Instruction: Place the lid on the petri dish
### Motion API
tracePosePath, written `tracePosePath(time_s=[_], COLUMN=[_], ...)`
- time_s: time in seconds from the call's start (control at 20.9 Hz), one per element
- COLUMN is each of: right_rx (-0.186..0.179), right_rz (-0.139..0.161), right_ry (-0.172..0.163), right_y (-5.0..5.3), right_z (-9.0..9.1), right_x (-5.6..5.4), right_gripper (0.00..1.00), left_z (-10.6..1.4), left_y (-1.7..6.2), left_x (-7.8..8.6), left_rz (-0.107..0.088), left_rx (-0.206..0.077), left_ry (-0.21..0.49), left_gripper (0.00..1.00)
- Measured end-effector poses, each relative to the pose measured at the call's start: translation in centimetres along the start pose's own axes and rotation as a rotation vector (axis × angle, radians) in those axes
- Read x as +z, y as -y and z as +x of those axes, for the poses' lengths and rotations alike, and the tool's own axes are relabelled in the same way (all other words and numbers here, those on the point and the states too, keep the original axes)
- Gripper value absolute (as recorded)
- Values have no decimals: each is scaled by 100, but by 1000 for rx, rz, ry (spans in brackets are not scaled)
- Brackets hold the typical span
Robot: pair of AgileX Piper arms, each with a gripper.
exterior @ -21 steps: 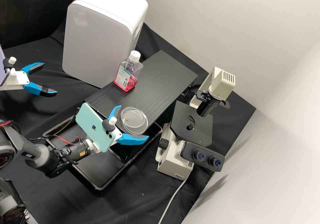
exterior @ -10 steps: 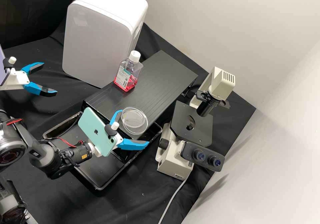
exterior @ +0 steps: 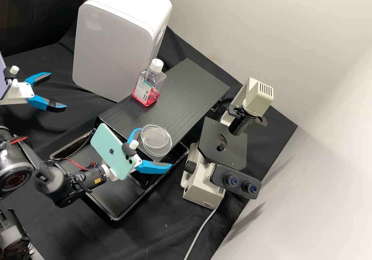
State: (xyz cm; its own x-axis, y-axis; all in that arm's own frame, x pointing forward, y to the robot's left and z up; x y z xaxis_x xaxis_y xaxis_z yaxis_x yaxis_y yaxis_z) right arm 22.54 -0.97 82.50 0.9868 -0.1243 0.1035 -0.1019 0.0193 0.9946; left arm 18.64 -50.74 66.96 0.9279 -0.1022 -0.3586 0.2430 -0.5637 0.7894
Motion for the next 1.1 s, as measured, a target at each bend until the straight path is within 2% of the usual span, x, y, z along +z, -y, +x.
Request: tracePosePath(time_s=[1.1], right_rx=[-6], right_rz=[-2], right_ry=[-19], right_y=[38], right_z=[-43], right_x=[-22], right_gripper=[0], left_z=[0], left_y=[0], left_x=[-1], left_rz=[0], left_rx=[0], left_ry=[-1], left_gripper=[100])
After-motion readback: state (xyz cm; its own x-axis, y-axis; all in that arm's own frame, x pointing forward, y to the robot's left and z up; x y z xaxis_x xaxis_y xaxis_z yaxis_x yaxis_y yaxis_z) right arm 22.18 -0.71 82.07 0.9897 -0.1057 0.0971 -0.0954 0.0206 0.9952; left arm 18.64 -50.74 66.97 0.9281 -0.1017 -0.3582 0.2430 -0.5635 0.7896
